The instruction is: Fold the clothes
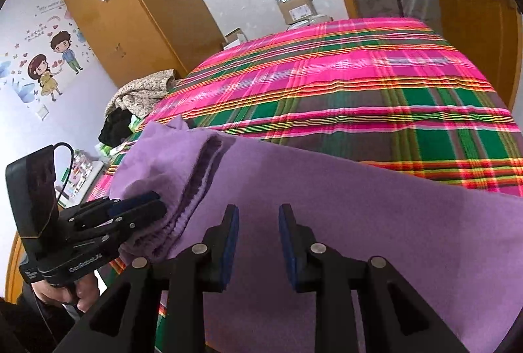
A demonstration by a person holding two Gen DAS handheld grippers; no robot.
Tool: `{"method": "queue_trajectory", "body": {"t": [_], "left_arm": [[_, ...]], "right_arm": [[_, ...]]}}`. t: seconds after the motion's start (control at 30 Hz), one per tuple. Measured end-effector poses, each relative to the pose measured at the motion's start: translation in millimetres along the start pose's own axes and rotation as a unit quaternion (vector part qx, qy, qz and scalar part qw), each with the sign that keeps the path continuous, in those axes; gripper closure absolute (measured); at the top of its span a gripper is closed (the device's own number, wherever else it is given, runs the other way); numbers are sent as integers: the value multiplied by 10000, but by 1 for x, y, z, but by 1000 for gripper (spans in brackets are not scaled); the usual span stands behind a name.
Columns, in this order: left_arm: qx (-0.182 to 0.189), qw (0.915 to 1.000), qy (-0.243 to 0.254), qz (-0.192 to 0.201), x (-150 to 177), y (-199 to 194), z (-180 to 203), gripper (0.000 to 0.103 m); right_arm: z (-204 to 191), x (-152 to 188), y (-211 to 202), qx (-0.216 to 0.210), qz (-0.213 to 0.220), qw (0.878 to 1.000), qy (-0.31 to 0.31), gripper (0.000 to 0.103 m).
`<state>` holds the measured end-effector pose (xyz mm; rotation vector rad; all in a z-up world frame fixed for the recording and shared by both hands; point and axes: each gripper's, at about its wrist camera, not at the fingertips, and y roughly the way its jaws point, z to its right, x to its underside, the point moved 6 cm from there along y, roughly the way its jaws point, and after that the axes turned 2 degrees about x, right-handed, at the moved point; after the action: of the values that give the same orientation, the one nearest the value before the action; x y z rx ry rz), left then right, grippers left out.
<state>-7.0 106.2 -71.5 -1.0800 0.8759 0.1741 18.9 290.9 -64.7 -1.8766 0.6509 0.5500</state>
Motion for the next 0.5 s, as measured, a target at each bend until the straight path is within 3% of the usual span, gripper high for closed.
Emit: {"method": "queue_trajectory", "body": {"t": [0.2,0.4,0.5], "left_arm": [[-443,9980,-377,258,-21,-24,-46,79],[-1010,9904,-826,451,-38,-44,-101,80],[-1151,9868,-1059,409,-27,-49,-119,80]], "right_arm": [[-11,-19,13,-512,-66,9985,164,64],[-32,-43,29,-898,-159,9957,169,64],[-45,-56,34,-961,-173,9952,9,64]]}}
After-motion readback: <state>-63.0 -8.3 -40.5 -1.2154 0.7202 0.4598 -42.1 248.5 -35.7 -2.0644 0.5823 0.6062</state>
